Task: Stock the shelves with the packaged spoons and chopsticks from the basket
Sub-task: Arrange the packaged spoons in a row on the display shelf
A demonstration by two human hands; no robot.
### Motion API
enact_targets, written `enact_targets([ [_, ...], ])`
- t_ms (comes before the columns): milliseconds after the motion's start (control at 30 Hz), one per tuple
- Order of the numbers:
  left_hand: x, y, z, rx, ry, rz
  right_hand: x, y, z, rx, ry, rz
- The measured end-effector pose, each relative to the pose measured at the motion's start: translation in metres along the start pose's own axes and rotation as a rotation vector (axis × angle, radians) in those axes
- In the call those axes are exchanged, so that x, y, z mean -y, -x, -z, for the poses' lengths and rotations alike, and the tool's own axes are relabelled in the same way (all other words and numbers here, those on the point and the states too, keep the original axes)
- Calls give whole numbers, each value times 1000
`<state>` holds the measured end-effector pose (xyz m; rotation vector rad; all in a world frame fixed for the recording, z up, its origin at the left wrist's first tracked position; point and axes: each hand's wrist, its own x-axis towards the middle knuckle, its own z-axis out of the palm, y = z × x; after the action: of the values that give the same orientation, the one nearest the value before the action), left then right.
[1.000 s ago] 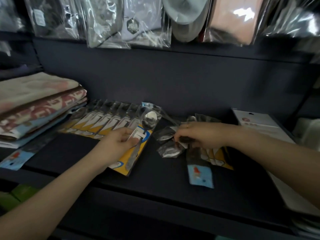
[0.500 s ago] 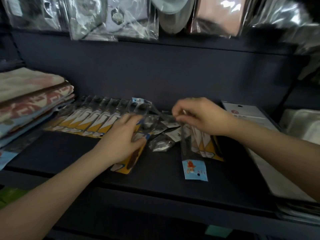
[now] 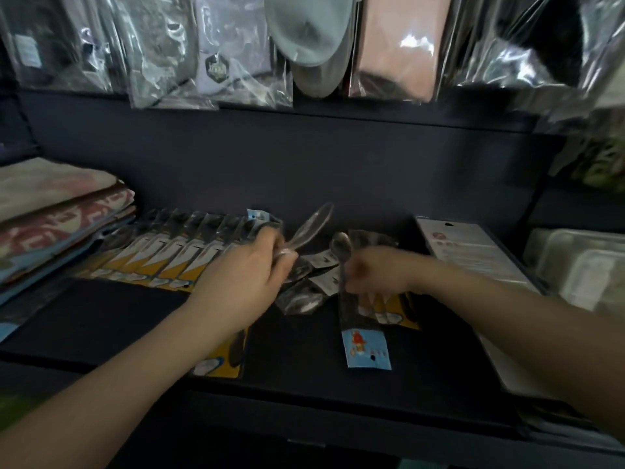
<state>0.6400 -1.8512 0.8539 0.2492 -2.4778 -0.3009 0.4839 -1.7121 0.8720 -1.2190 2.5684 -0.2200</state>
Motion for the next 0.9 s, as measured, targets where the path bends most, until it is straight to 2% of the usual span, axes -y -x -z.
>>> enact_targets([
  [67, 5, 2, 0, 75, 36, 92, 3, -14, -11, -24, -2, -68],
  [133, 11, 4, 0, 135, 48, 109, 12, -25, -15, -90, -35, -122],
  [267, 26, 9, -2, 99, 186, 253, 27, -42, -22, -185, -94, -238],
  [333, 40, 12, -2, 98, 341, 350, 30, -47, -21, -176, -157, -280],
  [433, 62, 18, 9, 74, 743, 524, 32, -45, -7, -131, -507, -249],
  [500, 79, 22, 21, 32, 809, 580, 43, -39, 9, -152, -755, -188],
  [567, 97, 26, 35, -3, 759, 582, 65, -35, 18, -129, -915, -107],
  [667, 125, 31, 53, 57, 627, 574, 107, -39, 15, -14, -1144, -33],
  [767, 151, 37, 72, 123, 475, 573, 146, -54, -5, 88, -1152, -45],
  [900, 179, 38, 89, 185, 111, 494, 193, -78, -32, 159, -1066, -90],
])
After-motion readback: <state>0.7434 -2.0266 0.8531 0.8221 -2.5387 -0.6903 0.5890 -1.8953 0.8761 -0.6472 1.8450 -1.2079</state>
